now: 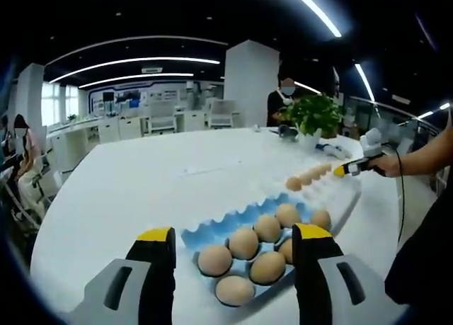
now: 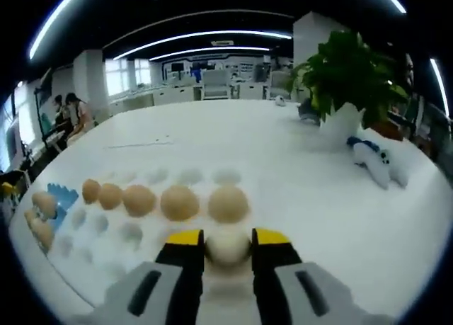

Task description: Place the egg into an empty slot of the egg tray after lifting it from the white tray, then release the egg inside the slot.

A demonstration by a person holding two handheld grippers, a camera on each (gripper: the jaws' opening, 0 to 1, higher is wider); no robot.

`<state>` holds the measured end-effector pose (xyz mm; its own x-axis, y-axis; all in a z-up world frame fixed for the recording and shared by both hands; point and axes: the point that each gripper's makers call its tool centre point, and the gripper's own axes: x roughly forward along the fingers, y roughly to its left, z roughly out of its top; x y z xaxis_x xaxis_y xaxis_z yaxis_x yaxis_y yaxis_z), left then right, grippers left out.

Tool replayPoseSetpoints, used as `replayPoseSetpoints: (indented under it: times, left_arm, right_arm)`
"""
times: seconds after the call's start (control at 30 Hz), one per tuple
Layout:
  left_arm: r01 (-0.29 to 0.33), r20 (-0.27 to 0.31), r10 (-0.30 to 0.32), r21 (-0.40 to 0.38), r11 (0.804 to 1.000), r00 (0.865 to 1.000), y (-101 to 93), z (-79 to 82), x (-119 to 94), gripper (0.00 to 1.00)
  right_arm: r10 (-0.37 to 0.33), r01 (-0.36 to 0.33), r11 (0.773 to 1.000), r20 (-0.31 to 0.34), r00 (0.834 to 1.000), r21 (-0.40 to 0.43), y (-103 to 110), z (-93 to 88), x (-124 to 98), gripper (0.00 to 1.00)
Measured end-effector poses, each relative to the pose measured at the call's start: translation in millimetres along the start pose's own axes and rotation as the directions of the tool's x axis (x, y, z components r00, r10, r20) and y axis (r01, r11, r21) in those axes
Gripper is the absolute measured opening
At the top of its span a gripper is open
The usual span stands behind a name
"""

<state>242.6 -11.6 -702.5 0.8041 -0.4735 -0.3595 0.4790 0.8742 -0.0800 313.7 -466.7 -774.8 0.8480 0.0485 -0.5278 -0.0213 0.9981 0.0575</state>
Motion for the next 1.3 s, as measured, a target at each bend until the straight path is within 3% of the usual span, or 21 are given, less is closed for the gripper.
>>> replayPoseSetpoints:
  times: [0.23,0.33,0.53,0.73,1.07,1.2,1.23,1.3]
  left_arm:
    - [-0.011,0.004,0.011,-0.001,1.000,1.000,5.1,-0.1,-3,0.67]
    - [-0.010,0.004,0.010,-0.002,1.000,1.000,5.5,-0.6,-3,0.67]
    - [-0.002,0.003,0.002,-0.002,1.000,1.000,3.8,-0.9,-1,0.67]
    - [-0.006,0.002,0.006,-0.012,1.000,1.000,4.3,-2.2,-1,0.68]
    - [-0.015,0.001,0.015,-0.014,1.000,1.000,6.7,-3.7,-5,0.68]
    - [-0.015,0.003,0.015,-0.010,1.000,1.000,6.3,-3.8,-6,0.68]
    - [-0.015,0.003,0.015,-0.011,1.000,1.000,6.2,-3.9,-6,0.69]
    - [-0.015,0.003,0.015,-0.011,1.000,1.000,6.1,-4.1,-6,0.74]
  right_arm:
    - [-0.006,0.002,0.997,0.058,0.998,0.073,-5,20.6,-20,0.25]
    - [0.017,-0.027,0.994,0.092,0.996,0.104,1,30.8,-29,0.25]
    - [0.084,-0.096,0.991,0.121,0.989,0.096,27,43.2,-39,0.25]
    - [0.174,-0.195,0.972,0.153,0.973,0.133,59,53.8,-41,0.25]
    - [0.343,-0.361,0.923,0.145,0.928,0.130,133,56.3,-40,0.25]
    - [0.406,-0.423,0.895,0.137,0.903,0.139,158,53.8,-39,0.26]
    - [0.445,-0.459,0.878,0.121,0.887,0.136,170,50.8,-39,0.26]
    - [0.457,-0.467,0.877,0.107,0.883,0.110,179,48.2,-38,0.26]
